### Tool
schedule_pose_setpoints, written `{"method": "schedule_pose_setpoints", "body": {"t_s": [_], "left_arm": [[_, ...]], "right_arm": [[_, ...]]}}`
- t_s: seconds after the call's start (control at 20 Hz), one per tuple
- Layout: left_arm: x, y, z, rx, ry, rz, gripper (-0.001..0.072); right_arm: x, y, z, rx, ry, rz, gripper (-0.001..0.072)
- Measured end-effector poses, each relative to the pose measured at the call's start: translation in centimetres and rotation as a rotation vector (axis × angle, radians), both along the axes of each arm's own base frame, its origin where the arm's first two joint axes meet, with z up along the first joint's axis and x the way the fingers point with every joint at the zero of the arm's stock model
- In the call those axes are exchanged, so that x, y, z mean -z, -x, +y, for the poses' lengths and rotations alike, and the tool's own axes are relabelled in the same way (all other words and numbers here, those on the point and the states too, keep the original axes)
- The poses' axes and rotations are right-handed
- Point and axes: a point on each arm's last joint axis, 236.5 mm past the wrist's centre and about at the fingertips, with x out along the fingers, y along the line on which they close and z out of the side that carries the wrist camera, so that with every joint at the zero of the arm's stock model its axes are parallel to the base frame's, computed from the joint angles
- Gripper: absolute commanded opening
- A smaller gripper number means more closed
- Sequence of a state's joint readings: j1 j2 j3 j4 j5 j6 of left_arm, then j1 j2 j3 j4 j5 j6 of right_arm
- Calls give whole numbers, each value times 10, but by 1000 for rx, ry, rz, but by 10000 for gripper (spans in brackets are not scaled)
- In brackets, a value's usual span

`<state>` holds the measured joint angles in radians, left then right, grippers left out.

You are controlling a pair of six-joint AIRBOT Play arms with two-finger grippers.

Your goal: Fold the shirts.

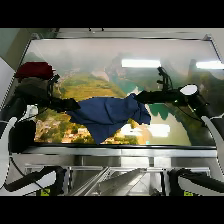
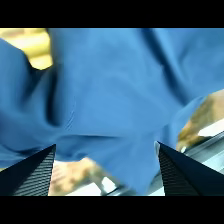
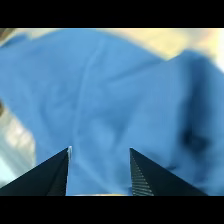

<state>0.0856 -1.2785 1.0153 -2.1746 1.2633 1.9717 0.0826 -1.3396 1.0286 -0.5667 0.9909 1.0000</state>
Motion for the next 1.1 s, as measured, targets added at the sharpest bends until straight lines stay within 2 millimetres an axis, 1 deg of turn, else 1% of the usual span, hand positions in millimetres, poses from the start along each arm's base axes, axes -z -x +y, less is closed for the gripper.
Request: {"method": "schedule_pose_setpoints", "body": {"t_s": [0.05,0.1,0.15,0.2,0.35,0.4,0.45,0.55,0.65,0.8,0.9,0.95,1.0,1.05,1.1], "left_arm": [[3,2,4,14,-22,20,688],[7,5,8,23,-43,37,688],[11,7,13,28,-67,49,688],[15,10,18,27,-85,61,688],[27,16,35,-5,-116,85,688],[30,16,39,-25,-117,87,688],[33,14,43,-48,-113,86,688],[35,7,44,-76,-79,80,688],[38,-1,41,-84,-45,78,687],[42,-15,35,-70,-20,73,687],[44,-23,30,-51,-14,68,686],[44,-27,28,-47,-10,66,644],[45,-31,27,-43,-10,61,468],[45,-33,26,-38,-8,59,230],[46,-36,25,-36,-6,57,28]], "right_arm": [[-3,1,-9,4,10,6,425],[-4,8,-16,-2,18,24,425],[-2,16,-18,-9,21,51,425],[4,29,-17,-28,29,83,425],[39,74,3,-87,51,198,424],[55,84,10,-86,69,226,423],[69,90,16,-79,84,243,422],[94,94,27,-49,105,273,367],[115,93,39,-10,96,308,366],[134,86,55,23,66,337,365],[140,79,67,37,39,354,364],[142,76,72,38,33,356,349],[143,71,76,38,32,349,136],[144,67,78,36,40,336,79],[143,64,82,27,41,324,37]]}}
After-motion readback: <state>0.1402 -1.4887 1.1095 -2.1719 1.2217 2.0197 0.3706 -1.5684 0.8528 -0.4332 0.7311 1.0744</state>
